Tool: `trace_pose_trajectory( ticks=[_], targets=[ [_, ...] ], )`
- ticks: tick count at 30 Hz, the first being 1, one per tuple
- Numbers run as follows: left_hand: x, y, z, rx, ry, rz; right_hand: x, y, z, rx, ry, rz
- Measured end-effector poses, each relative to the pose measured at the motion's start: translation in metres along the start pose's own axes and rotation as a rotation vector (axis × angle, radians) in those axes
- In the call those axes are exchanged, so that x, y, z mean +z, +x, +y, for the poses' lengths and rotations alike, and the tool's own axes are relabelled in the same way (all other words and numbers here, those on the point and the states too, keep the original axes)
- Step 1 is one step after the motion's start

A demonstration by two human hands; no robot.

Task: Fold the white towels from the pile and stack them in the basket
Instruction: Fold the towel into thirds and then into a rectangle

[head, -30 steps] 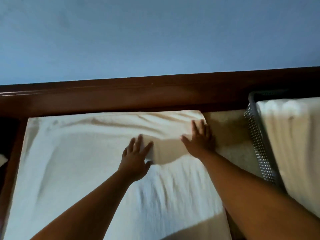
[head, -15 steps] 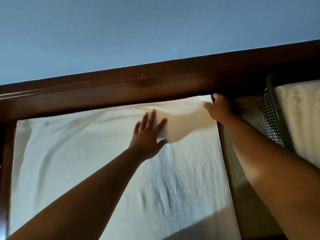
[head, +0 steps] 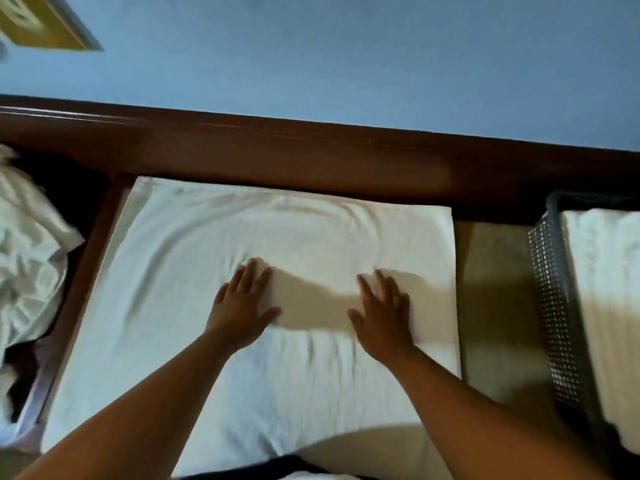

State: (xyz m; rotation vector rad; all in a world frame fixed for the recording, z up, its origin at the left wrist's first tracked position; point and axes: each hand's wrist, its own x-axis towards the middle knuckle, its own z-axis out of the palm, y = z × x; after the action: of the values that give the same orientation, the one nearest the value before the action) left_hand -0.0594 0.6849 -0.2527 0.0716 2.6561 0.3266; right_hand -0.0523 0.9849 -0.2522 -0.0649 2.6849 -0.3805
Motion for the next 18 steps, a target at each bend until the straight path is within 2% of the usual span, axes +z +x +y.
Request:
trace_pose_trajectory(
  ticks=[4, 9, 13, 18],
  targets=[
    [0.006, -0.073, -0.088, -0.350, -0.113, 0.062, 0.024, -0.063, -0.041, 0.005, -0.050, -0.168],
    [0.027, -0.169, -0.179, -0.644, -0.238, 0.094, 0.015, -0.087, -0.078, -0.116, -0.131, -0.323],
    [0.035, -0.214, -0.205, -0.624, -0.281, 0.094, 0.013, -0.084, -0.117, -0.153, -0.176, -0.344],
    [0.033, -0.243, -0.217, -0.649, -0.408, 0.199, 0.039, -0.078, -0.215, -0.299, -0.295, -0.428]
  ],
)
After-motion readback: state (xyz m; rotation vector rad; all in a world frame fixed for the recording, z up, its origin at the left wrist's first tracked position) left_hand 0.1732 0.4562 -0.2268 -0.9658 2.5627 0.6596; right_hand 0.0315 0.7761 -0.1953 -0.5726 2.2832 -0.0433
